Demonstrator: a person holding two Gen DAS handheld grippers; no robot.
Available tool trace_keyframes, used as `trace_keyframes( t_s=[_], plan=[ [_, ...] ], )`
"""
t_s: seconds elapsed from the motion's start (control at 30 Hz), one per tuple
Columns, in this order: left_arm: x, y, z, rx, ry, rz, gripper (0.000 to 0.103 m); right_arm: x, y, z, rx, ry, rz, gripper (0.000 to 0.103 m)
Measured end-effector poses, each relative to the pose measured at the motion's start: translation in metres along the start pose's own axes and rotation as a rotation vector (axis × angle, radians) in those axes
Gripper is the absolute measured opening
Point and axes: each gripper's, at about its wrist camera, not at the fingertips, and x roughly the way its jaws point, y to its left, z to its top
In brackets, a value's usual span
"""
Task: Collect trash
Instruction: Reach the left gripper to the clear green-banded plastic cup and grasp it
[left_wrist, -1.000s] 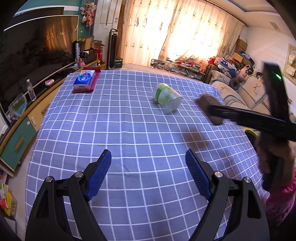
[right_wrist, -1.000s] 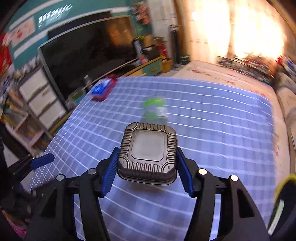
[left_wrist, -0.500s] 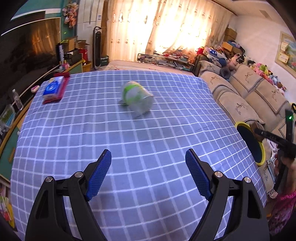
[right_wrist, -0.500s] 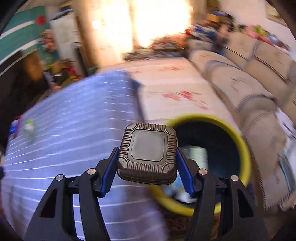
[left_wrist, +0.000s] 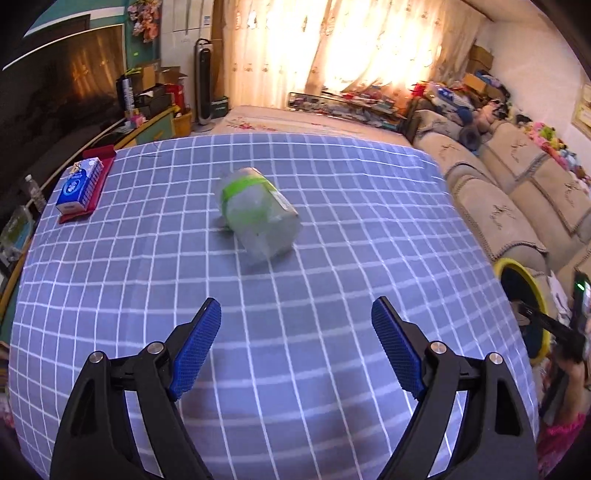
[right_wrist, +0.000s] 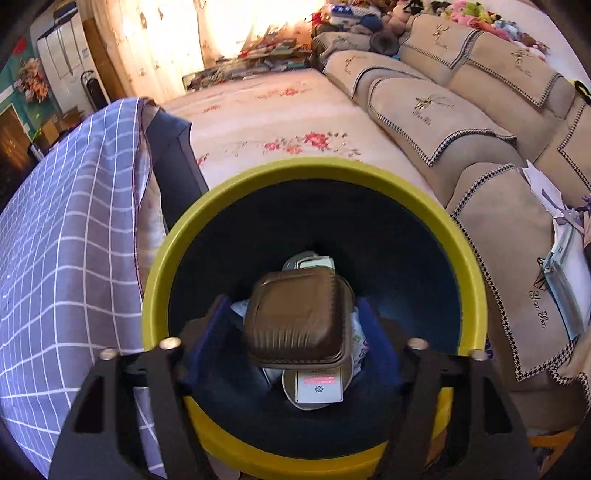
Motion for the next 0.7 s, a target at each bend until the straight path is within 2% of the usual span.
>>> trace_keyframes(
  t_s=[0.1, 0.37, 0.6, 0.7],
  plan=[
    [0.014, 0.006, 0.016, -0.034, -0.004, 0.048, 0.085, -0.01, -0.003, 0.001, 0.013, -0.023, 0.009, 0.071],
    [0.056, 0.013, 0.051, -0.125, -0.004, 0.08, 0.085, -0.033, -0.016, -0.001, 0.058, -0.061, 0.045, 0.073],
    [0.083, 0.025, 0.06, -0.168, 0.008, 0.145, 0.084, -0.041, -0.007, 0.0, 0.042, -0.071, 0.07, 0.074],
    [0.087, 0.027, 0.059, -0.168, 0.006, 0.15, 0.078, -0.04, 0.0, 0.001, 0.028, -0.068, 0.084, 0.074]
  ],
)
